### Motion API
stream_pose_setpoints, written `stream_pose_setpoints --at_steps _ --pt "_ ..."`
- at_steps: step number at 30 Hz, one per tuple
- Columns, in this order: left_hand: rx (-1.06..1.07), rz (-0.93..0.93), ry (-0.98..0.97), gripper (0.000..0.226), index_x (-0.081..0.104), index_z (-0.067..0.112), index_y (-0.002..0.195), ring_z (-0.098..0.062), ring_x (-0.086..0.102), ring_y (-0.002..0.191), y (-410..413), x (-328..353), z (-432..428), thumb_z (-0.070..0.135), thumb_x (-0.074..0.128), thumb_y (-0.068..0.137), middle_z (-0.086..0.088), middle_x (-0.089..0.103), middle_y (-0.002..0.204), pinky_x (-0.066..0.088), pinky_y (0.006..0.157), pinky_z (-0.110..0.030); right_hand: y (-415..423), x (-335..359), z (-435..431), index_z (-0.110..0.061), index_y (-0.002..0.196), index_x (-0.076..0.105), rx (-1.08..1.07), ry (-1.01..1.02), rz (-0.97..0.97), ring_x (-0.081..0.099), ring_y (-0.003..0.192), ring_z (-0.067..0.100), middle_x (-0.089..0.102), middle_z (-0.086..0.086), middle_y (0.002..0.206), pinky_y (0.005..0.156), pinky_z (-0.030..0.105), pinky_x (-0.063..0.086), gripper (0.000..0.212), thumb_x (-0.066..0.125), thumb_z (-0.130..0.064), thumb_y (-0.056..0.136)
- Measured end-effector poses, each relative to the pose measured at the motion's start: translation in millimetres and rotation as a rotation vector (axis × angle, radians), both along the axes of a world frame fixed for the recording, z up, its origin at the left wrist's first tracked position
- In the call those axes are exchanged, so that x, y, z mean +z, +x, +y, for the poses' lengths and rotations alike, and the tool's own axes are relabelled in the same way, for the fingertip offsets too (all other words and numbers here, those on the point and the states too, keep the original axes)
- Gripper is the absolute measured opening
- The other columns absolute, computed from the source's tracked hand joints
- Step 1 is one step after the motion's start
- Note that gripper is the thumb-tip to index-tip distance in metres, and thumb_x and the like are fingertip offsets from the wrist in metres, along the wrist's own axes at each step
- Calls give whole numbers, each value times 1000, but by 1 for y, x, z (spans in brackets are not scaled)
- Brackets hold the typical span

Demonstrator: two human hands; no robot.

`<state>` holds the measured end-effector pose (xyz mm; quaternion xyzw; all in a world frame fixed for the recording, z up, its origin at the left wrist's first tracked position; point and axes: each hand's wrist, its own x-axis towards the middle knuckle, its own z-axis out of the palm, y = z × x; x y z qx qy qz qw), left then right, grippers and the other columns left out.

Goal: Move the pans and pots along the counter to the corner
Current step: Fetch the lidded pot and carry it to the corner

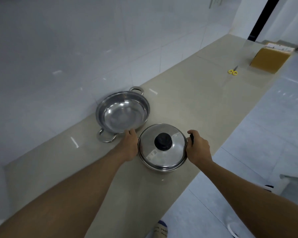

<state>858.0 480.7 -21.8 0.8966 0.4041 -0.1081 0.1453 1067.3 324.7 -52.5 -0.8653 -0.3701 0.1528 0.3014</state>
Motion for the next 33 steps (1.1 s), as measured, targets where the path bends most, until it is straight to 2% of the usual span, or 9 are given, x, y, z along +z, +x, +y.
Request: stream_pose_setpoints --at_steps 3,5,12,16,18,21,24,29,33 --pt "122 -122 -56 26 54 1 114 -18 45 91 -53 6 -17 1 42 90 -15 41 104 33 84 -34 -40 11 -4 -9 137 50 63 30 -13 59 83 22 66 -1 87 80 39 50 36 42 -10 102" --pt "160 -186 -12 35 41 0 127 -12 40 74 -90 11 -28 2 49 93 -18 37 114 37 80 -32 -71 18 -9 -9 137 51 102 47 -21 59 84 24 69 3 92 81 38 50 36 42 -10 102" --pt "288 -244 -41 29 38 3 106 -30 50 75 -239 32 -88 0 61 88 -23 35 119 42 67 -39 -197 42 -31 -7 137 51 279 71 -76 64 94 35 72 12 100 86 46 51 38 43 -7 100" --pt "327 -197 36 24 48 -6 114 -16 34 68 -332 38 -129 2 54 92 -22 39 120 45 70 -39 -274 52 -35 -6 135 53 427 113 -91 64 94 36 72 12 98 85 44 51 37 45 -5 99" --pt "373 -154 71 24 51 -3 118 -15 32 76 -378 40 -150 4 50 95 -15 39 115 47 78 -38 -315 53 -36 -6 134 54 507 123 -74 65 93 35 72 12 98 83 41 50 37 45 -3 98" --pt "531 -131 115 28 47 2 123 -12 31 68 -441 44 -179 3 45 95 -12 37 117 45 77 -33 -376 56 -34 -7 132 55 611 136 -28 65 91 33 72 9 94 79 36 48 37 44 -2 98" --pt "699 -104 75 27 47 -7 119 -12 27 64 -496 49 -208 -3 41 93 -21 38 122 46 76 -36 -435 60 -27 -7 132 55 752 138 -20 65 91 33 73 10 96 80 36 48 38 44 0 97" --pt "980 -89 76 26 40 -5 117 -36 57 92 -574 55 -255 -2 47 92 -21 37 124 43 74 -35 -528 65 -12 -9 133 55 964 122 22 65 95 36 73 12 100 86 45 52 37 44 -4 98" --pt "1177 -73 82 26 41 -3 116 -29 50 77 -629 53 -296 -1 48 92 -20 37 124 41 71 -35 -604 64 -7 -12 134 54 1146 94 48 63 98 34 72 9 99 87 47 52 38 43 -6 99"
